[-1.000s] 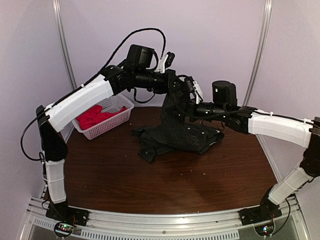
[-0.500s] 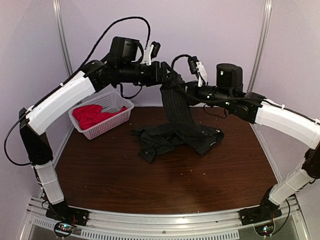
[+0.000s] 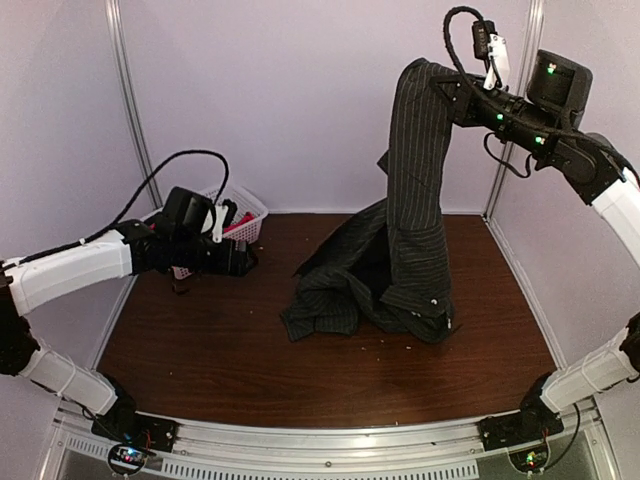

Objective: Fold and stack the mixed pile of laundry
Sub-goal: Pick up the crumpled T-shirt from the center of the board, then flatten out the crumpled T-shirt at the center of the board, then adjust the flattened T-shirt at the center of the board.

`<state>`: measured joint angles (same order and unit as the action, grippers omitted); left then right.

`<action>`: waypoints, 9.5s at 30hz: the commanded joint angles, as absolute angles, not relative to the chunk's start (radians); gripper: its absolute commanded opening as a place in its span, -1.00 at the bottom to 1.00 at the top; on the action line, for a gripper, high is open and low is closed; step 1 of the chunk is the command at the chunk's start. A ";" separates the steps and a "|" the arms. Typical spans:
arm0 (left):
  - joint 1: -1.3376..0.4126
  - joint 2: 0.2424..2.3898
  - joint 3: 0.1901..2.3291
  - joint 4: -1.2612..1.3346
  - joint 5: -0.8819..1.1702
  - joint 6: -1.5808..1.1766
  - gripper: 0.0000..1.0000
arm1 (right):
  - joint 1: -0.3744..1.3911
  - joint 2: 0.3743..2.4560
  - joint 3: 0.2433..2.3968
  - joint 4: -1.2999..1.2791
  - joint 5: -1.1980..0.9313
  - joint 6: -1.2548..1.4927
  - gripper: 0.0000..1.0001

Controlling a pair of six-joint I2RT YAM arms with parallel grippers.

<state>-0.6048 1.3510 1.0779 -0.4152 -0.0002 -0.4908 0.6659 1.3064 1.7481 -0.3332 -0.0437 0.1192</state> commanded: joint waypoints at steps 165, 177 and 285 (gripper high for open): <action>-0.878 1.586 2.331 -0.931 -0.085 0.041 -1.00 | 0.339 1.110 1.859 -0.635 -0.371 0.057 -1.00; -1.025 1.457 2.404 -0.746 -0.021 0.028 -1.00 | 0.337 1.199 2.432 -0.747 -0.505 0.106 -1.00; -0.460 2.082 1.356 -0.719 -0.060 -0.256 -0.43 | 0.307 2.363 2.045 -0.910 0.331 0.053 0.57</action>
<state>-0.4911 2.0537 1.4117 -0.6373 -0.0425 -0.2493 0.3534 2.4222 2.0743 -0.8890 0.2321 0.1020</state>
